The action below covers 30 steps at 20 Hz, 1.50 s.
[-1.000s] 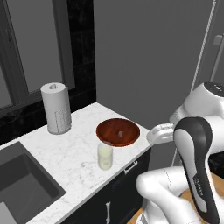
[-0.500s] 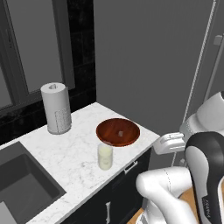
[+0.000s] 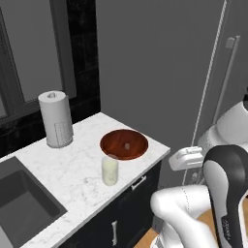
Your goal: Grab a lemon wedge from the fridge and one ice cube from the ice bowl, and put them in the glass of lemonade.
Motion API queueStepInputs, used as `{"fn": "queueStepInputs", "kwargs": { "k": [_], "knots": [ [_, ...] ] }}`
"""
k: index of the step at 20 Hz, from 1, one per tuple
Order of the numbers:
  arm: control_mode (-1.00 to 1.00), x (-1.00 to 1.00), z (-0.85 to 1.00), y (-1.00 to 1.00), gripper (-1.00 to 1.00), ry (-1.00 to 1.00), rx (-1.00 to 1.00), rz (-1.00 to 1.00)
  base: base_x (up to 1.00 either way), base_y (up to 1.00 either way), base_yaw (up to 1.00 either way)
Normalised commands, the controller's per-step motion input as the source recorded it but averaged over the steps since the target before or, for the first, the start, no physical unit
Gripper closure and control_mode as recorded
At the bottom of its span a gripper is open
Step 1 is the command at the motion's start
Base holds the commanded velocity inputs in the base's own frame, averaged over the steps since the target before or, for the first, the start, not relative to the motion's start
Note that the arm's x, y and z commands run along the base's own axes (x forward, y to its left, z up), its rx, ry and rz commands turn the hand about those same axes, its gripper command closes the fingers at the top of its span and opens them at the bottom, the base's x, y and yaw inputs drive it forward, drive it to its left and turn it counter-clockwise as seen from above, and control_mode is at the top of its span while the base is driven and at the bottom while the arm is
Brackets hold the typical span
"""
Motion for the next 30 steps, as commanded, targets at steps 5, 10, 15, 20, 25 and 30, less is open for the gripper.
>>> {"fn": "queueStepInputs", "kwargs": {
  "k": [5, 10, 15, 20, 25, 30],
  "knots": [
    [1.0, 0.0, 0.0, 0.0, -1.0, 0.0, 0.0, 0.0, -0.12, -0.46, -0.37],
    [1.0, 0.0, 0.0, 0.0, -1.0, 0.0, 0.0, 0.0, 0.2, -0.29, -0.31],
    [1.0, 0.0, 0.0, 0.0, -1.0, 0.0, 0.0, 0.0, 0.04, -0.45, -0.21],
    [1.0, 0.0, 0.0, 0.0, -1.0, 0.0, 0.0, 0.0, 0.05, -0.4, -0.1],
    [1.0, 0.0, 0.0, 0.0, -1.0, 0.0, 0.0, 0.0, 0.02, -0.58, 0.0],
    [1.0, 0.0, 0.0, 0.0, -1.0, 0.0, 0.0, 0.0, 0.01, -0.55, 0.05]
  ]
}}
